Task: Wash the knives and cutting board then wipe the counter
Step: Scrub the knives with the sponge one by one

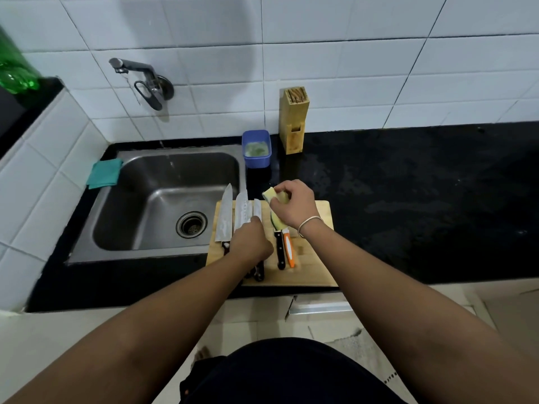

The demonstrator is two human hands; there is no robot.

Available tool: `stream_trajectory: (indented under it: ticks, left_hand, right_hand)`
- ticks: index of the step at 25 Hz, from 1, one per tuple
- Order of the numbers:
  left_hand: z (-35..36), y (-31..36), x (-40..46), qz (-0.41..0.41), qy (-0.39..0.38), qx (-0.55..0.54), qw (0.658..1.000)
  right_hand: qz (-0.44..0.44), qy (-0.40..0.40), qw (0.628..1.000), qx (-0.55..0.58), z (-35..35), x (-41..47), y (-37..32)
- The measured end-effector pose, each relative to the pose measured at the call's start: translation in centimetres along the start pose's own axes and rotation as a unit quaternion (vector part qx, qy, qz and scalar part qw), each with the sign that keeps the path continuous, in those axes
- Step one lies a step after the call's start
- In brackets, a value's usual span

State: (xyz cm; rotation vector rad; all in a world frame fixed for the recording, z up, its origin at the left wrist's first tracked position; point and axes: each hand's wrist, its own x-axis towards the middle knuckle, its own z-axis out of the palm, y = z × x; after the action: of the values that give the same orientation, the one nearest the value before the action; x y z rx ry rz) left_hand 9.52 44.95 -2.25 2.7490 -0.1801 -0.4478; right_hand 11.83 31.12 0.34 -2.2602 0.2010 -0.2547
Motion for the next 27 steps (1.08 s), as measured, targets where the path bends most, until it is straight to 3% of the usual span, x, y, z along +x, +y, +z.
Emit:
stream_trajectory:
  ticks: [15,22,24,27]
  left_hand:
    - [2.3,3.1,2.0,-0.010,-0.130,-0.022,0.991]
    - [-3.7,-3.1,4.5,-0.077,-0.021,-0.161,0.984]
    - [-6.0,-6.5,5.8,-0.140,-0.003,-0.261,0.955]
    - [-9.7,-12.3,8.3,-0.255,-0.002,-0.453,0.854]
  right_hand:
    - [0.040,0.033,0.998,0.021,-2.0,0.8,1.8]
    - [-0.017,0.090,0.992,0.082,3.3,4.0,-5.2]
    - [-0.043,0.087,0.992,0.085,5.4,5.4,-7.6]
    - [-0.070,0.058,0.993,0.078,9.5,7.0,-11.6]
